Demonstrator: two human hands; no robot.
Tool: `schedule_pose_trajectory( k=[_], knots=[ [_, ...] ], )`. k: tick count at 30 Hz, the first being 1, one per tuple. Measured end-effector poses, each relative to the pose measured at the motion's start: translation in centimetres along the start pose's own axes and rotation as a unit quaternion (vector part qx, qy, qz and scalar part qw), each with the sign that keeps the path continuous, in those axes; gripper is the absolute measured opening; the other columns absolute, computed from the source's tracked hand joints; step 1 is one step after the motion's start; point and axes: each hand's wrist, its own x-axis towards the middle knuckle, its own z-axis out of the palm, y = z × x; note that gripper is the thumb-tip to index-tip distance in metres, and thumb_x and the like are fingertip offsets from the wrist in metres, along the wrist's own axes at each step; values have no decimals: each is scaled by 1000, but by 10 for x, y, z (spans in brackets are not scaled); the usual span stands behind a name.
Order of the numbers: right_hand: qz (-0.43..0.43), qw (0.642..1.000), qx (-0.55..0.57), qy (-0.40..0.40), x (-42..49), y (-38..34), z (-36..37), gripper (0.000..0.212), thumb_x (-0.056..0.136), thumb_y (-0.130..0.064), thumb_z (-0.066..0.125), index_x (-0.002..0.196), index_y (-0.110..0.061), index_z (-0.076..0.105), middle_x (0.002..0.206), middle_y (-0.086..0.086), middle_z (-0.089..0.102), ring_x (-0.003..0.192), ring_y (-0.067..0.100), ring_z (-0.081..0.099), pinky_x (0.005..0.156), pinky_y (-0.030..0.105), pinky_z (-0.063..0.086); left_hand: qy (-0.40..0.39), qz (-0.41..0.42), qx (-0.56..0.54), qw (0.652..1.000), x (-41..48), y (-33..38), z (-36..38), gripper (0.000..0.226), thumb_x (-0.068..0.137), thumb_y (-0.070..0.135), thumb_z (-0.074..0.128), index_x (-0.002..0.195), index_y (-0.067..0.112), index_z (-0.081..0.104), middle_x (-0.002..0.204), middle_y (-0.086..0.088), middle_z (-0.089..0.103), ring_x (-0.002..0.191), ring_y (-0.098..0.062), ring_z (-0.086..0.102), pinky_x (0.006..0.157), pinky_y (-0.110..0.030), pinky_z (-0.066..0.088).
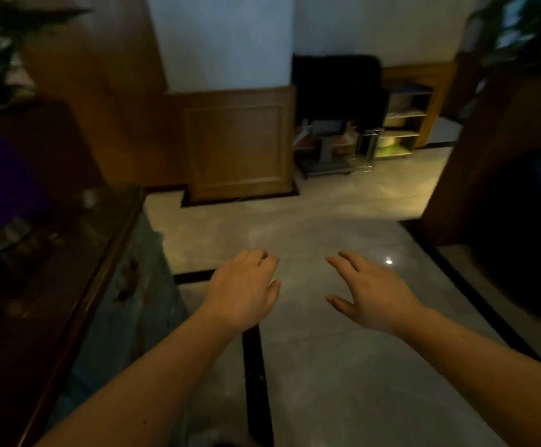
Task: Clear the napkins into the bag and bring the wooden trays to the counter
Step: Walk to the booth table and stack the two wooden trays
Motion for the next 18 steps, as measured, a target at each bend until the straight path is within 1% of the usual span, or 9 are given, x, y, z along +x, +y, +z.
schedule_pose_trajectory(
  k=[2,5,8,10,12,14,16,18],
  knots=[
    [46,999,-16,20,-26,26,-25,74,87,-59,49,148,-26,23,154,6,31,135,27,39,103,40,42,18,59,5,998,25,30,-13,43,91,39,47,128,17,49,122,-5,56,107,-23,55,83,-37,49],
    [114,992,-47,40,-75,68,-59,74,88,-59,47,148,-26,22,155,5,30,135,26,39,104,40,43,26,147,5,989,62,90,-25,42,90,40,47,124,16,52,120,-7,58,105,-25,56,83,-37,49],
    [173,980,-71,62,-127,111,-88,73,87,-59,48,148,-27,22,154,4,31,132,23,41,102,38,43,47,225,0,973,94,158,-35,39,90,39,47,121,15,53,118,-7,58,104,-25,56,83,-38,49],
    [219,969,-89,76,-165,146,-108,74,87,-60,47,148,-29,20,153,3,32,131,23,43,101,38,44,59,274,-3,960,112,214,-40,39,91,38,46,122,16,51,120,-6,58,105,-23,55,84,-37,49],
    [263,955,-100,90,-205,181,-125,75,86,-62,47,148,-30,20,152,2,32,130,22,44,100,38,45,73,319,-2,945,130,271,-39,39,92,38,45,124,18,49,120,-4,57,104,-21,55,81,-35,49],
    [292,945,-108,97,-236,208,-137,75,86,-61,48,148,-30,20,152,2,33,130,23,44,100,39,45,81,345,-5,935,144,316,-37,39,92,39,44,125,20,47,120,-3,57,103,-20,55,80,-34,51],
    [326,933,-120,100,-280,245,-152,76,86,-59,50,148,-29,20,152,2,33,130,23,44,101,39,45,88,371,-14,924,161,378,-29,39,92,39,44,126,22,46,120,-1,57,103,-18,55,81,-35,51],
    [353,921,-127,101,-316,279,-165,75,87,-58,51,149,-28,20,151,3,33,130,23,43,102,39,44,90,389,-32,916,175,431,-23,40,92,40,46,128,23,46,120,0,57,104,-16,56,80,-33,51]
  ],
)
